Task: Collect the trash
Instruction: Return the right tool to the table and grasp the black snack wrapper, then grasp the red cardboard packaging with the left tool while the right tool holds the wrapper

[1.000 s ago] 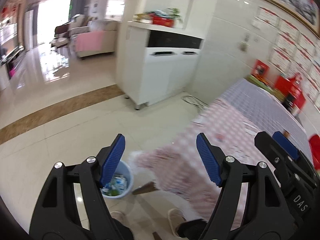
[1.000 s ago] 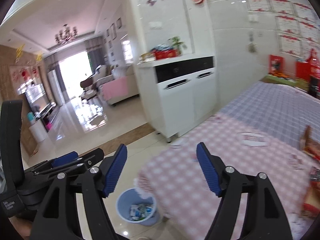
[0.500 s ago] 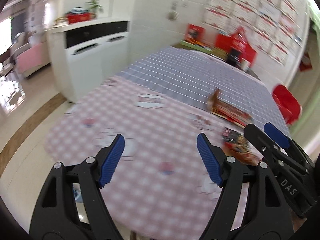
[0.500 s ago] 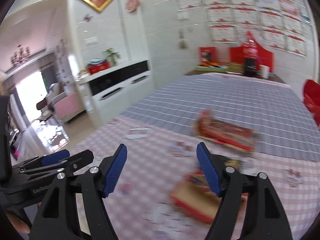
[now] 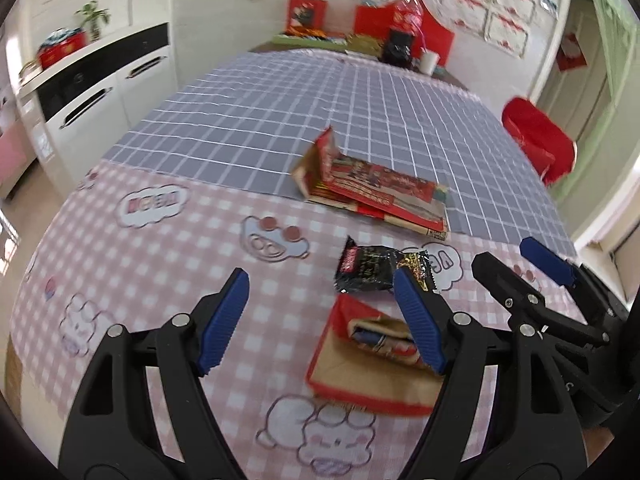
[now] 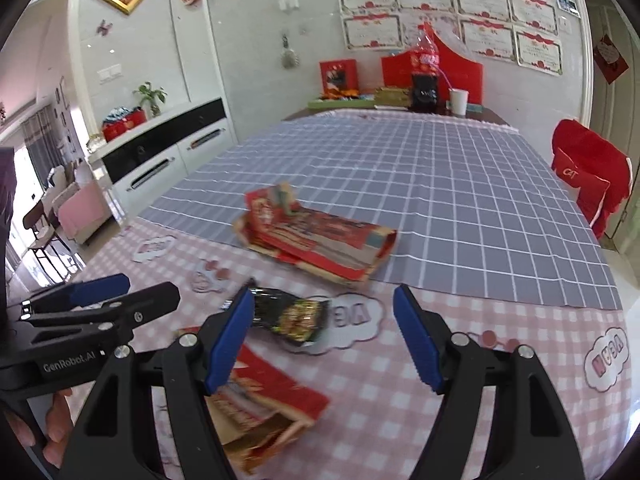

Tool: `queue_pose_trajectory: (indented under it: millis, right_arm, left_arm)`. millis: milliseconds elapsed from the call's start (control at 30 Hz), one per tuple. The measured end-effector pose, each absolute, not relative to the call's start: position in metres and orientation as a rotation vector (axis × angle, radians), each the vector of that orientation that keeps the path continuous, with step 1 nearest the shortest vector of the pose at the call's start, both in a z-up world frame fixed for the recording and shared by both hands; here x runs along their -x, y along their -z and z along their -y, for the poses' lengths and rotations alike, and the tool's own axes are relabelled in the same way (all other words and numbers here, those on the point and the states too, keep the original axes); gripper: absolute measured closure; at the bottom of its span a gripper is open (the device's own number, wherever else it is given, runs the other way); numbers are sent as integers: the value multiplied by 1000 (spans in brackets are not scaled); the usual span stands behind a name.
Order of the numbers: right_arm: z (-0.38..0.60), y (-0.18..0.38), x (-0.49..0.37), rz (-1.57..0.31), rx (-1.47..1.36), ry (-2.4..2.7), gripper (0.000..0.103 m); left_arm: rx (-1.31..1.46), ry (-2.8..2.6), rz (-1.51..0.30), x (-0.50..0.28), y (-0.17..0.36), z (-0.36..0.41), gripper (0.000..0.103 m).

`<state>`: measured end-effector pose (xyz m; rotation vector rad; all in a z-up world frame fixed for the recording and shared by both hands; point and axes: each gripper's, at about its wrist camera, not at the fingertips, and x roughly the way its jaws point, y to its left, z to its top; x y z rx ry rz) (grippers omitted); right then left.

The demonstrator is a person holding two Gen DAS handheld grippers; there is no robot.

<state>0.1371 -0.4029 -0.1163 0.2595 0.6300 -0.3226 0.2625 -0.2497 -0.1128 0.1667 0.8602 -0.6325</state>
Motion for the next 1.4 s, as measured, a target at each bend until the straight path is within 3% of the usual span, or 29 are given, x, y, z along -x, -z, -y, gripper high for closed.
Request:
queue_pose_trajectory:
  millis: [533, 933, 1133, 1200, 1400]
  right_arm:
    - [393, 155, -228, -899, -93, 45, 32]
    - [394, 166, -250, -933, -125, -57, 34]
    - [387, 164, -244, -940, -134, -89, 62]
    - [385, 164, -242, -944, -146, -114, 78]
    - [373, 157, -230, -904, -118, -99, 95]
  left_arm:
    - [-56, 510, -947, -317, 134, 229, 29]
    - [-14, 518, -1009, -324, 153, 226, 29]
    - [-14, 529, -1010, -318, 152, 229, 29]
    - [-10, 531, -1008, -315, 150, 228, 29]
    - [22, 536, -1004, -301, 145, 219, 29]
